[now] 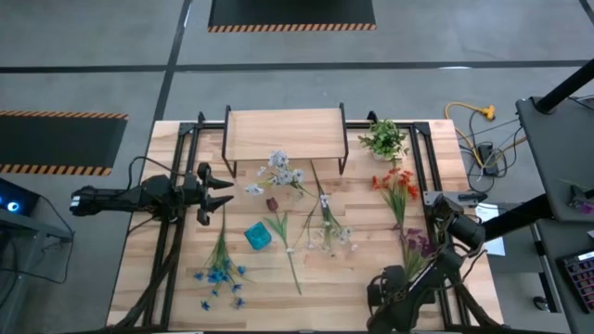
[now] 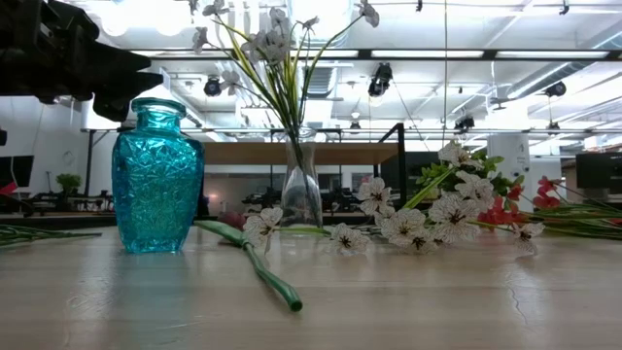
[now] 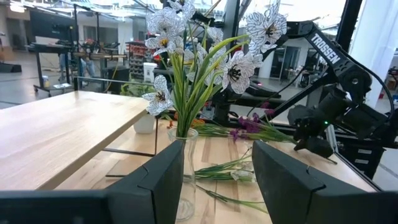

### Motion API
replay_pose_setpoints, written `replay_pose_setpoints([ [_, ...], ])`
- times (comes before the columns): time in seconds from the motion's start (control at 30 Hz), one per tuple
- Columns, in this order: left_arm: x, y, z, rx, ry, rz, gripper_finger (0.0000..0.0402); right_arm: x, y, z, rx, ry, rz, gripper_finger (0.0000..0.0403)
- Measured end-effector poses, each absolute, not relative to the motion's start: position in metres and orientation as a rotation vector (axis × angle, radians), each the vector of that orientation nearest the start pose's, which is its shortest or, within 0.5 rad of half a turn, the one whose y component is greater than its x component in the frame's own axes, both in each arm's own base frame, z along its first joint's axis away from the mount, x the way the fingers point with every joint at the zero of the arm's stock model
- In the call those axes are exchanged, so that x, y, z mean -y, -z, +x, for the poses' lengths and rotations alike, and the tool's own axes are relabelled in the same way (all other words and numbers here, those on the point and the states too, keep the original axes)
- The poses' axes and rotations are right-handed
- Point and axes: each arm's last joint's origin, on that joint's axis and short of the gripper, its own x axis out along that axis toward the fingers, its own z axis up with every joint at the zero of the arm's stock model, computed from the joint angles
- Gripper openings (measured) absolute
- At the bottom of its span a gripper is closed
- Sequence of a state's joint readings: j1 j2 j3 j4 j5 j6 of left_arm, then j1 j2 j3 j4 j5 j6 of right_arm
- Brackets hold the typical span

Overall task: Pick and place flowers into a vace then onto a shelf
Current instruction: Put the purple flowers into the transparent vase

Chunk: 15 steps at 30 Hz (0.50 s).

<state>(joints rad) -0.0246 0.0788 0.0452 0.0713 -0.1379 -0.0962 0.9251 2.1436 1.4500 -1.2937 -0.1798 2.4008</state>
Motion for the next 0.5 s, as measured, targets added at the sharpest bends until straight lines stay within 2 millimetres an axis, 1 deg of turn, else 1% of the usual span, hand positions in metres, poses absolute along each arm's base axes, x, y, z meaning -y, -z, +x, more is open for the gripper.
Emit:
replay_pose_setpoints([
  [0.23,-0.0015,-0.1801,0.1001,0.048,-0.111,-0.100,0.0174,-0.2870,-0.1271,0.2077,-1.392,1.485,0.814,0.0080],
  [0.4,-0.0015,-0.1803,0.1001,0.049,-0.111,-0.099,0.0174,-0.2883,-0.1308,0.2074,-1.406,1.451,0.827,0.0035],
  [0.5,-0.0015,-0.1802,0.1001,0.049,-0.111,-0.100,0.0174,-0.2882,-0.1327,0.2062,-1.418,1.442,0.815,0.0015],
])
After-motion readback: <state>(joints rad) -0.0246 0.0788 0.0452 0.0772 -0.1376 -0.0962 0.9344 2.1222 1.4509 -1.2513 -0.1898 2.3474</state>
